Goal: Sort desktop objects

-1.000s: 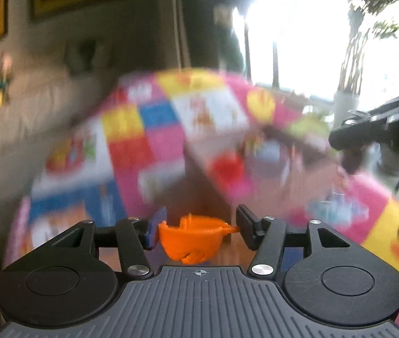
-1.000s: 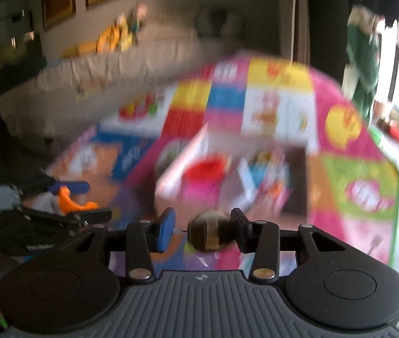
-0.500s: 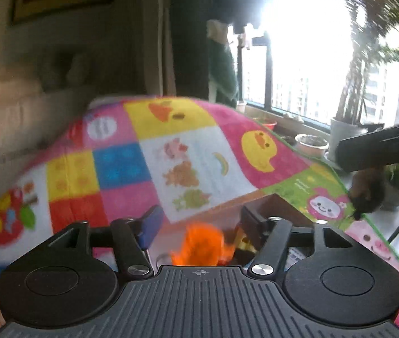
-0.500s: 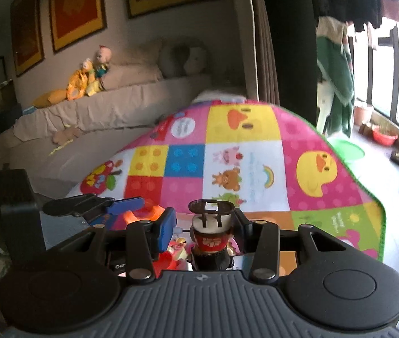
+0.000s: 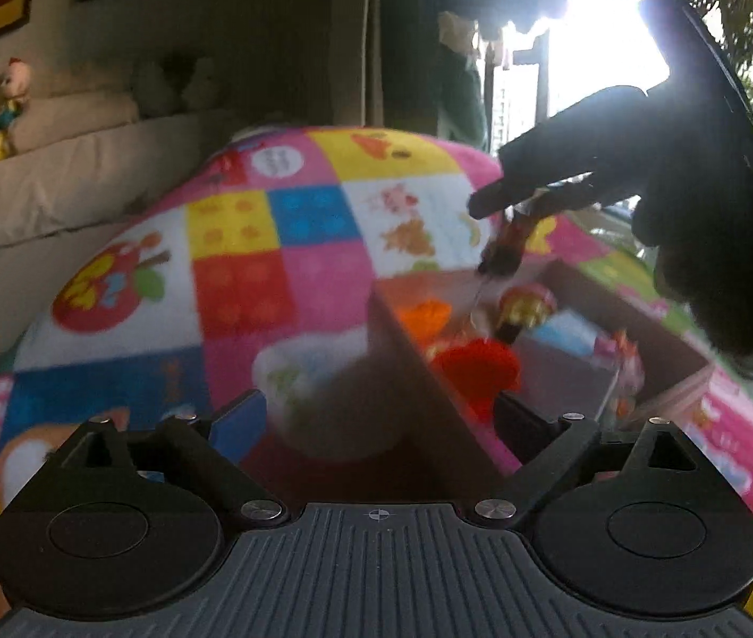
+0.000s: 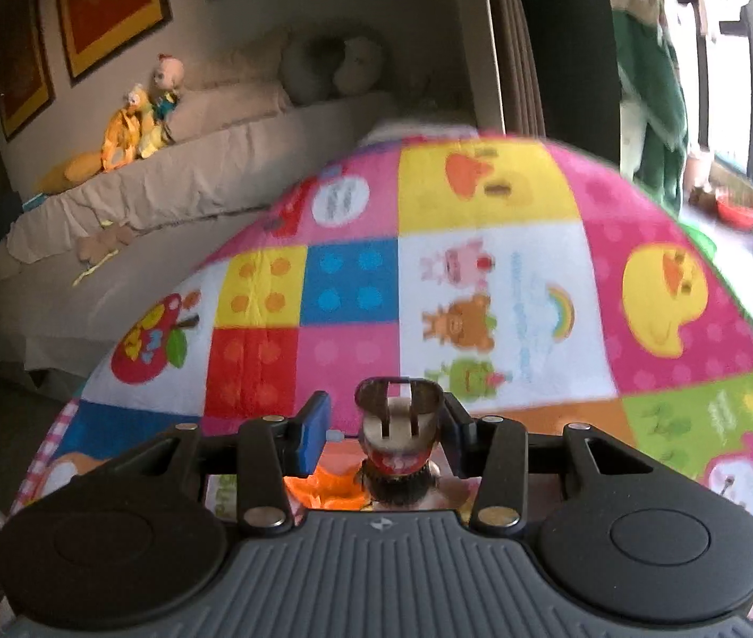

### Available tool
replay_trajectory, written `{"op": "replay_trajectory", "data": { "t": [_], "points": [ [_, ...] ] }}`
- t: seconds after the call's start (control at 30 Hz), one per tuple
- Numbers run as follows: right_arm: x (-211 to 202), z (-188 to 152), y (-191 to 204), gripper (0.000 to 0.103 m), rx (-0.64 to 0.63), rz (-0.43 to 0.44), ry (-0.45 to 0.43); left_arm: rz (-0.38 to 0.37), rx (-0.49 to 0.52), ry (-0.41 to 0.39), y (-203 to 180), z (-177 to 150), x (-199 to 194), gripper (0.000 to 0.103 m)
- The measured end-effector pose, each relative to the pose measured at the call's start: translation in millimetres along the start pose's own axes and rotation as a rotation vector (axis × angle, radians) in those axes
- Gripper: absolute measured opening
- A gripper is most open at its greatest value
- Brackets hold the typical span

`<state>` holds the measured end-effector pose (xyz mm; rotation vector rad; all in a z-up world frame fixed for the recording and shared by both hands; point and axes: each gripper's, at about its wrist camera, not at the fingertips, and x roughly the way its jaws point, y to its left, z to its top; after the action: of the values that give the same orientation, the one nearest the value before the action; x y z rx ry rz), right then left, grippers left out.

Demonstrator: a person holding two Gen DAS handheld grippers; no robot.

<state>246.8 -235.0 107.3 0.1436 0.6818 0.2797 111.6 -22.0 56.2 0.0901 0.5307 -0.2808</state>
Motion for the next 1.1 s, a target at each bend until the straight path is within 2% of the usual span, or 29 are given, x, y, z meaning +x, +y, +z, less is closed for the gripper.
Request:
{"op": "replay_trajectory", "data": {
  "t": [0.07,0.17,0.23,0.37,0.43,0.57,0.63,0.73,0.83,0.93,1.1],
  "points": [
    [-2,-10,-9,0.052,0.044,0.001,0.034,0.012,-0.006,0.029,6,-11,-4,0.099],
    [-29,-28,-20,0.053,0.074,-0.014,0.02,0.01,-0.046,0.088,17,-28,-9,0.1],
    [-58,-43,-20,0.066,0.076,-0.016,-0.02,0.009,-0.07,0.11,21,-38,-13,0.101],
    [-114,-83,-6,0.084,0.043,-0.028,-0.072,0.026,-0.11,0.128,24,-56,-23,0.103],
    [-135,-107,5,0.103,0.028,-0.027,-0.078,0.038,-0.123,0.135,23,-65,-31,0.103],
    [-149,-162,28,0.103,-0.014,-0.048,-0.037,0.064,-0.152,0.164,22,-83,-44,0.103],
    [-142,-189,38,0.103,-0.036,-0.084,-0.006,0.066,-0.175,0.176,22,-91,-50,0.103],
    [-119,-213,48,0.103,-0.043,-0.12,0.072,0.093,-0.152,0.166,17,-96,-55,0.103],
    [-93,-219,51,0.103,-0.045,-0.164,0.113,0.11,-0.145,0.176,14,-95,-51,0.103],
    [-74,-213,52,0.103,-0.078,-0.244,0.098,0.125,-0.125,0.187,11,-96,-48,0.103],
    [-60,-205,48,0.103,-0.084,-0.229,0.062,0.132,-0.114,0.188,10,-97,-47,0.103]
  ]
}}
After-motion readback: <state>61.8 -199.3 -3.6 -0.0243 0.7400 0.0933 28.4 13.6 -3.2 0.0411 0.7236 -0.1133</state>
